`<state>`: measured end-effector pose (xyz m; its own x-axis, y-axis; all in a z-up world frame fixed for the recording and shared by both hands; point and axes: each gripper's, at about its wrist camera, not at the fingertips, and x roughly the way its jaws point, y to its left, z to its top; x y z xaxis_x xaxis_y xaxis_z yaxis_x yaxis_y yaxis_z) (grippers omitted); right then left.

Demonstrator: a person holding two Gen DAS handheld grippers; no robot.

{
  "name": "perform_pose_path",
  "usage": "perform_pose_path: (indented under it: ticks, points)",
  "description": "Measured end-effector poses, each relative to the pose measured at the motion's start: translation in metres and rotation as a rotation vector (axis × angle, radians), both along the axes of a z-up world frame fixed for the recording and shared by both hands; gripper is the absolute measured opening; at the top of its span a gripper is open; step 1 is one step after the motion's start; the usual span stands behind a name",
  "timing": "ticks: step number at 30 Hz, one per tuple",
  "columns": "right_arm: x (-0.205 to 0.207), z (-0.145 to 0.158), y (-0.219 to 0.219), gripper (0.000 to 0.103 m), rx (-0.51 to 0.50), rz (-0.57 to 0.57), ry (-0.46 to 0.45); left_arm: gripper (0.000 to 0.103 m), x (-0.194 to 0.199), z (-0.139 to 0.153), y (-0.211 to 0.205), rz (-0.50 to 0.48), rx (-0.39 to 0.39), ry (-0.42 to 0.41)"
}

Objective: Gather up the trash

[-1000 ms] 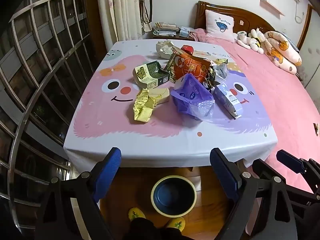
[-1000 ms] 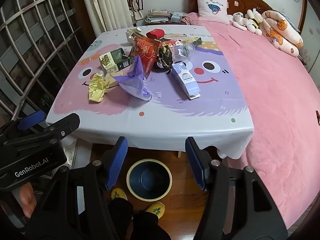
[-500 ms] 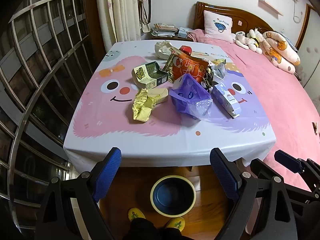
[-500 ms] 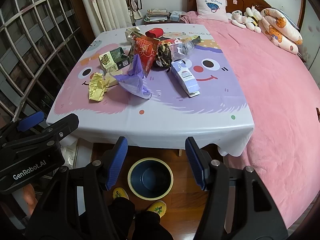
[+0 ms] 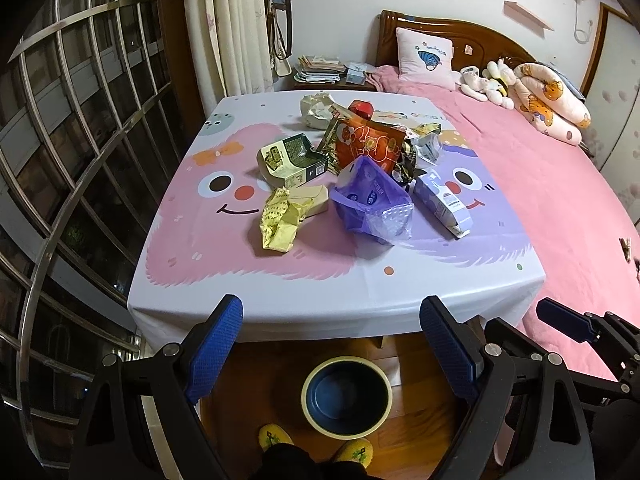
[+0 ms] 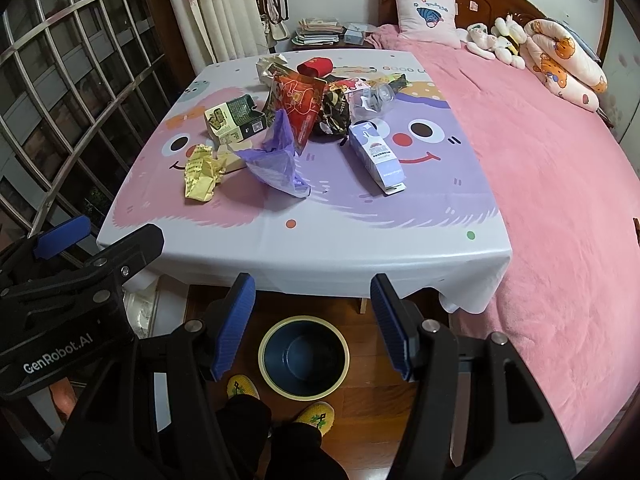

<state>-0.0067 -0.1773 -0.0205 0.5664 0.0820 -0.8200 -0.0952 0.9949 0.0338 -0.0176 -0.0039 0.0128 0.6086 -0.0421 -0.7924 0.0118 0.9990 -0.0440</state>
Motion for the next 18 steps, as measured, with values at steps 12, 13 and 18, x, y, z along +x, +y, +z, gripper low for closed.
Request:
perform_pose_path:
  ticks: [12,13,18]
  points:
    - [-0.0012,-0.0012,0.0007,0.057,0.007,-0.007,0.004,0.092,0.0006,0.0008,-0.0008,-0.001,-0.001,-0.002]
    - [-0.0002,-0.0009,-0.0003,0.058,0.009,-0.010,0.006,0.092,0.0009,0.0020,0.0003,-0.004,-0.007,-0.005]
    - [0.0001,-0.0022,-0.0005,0.057,0.013,-0.013,0.011,0.092,0.0006,0.0059,0.0024,-0.008,-0.013,-0.013]
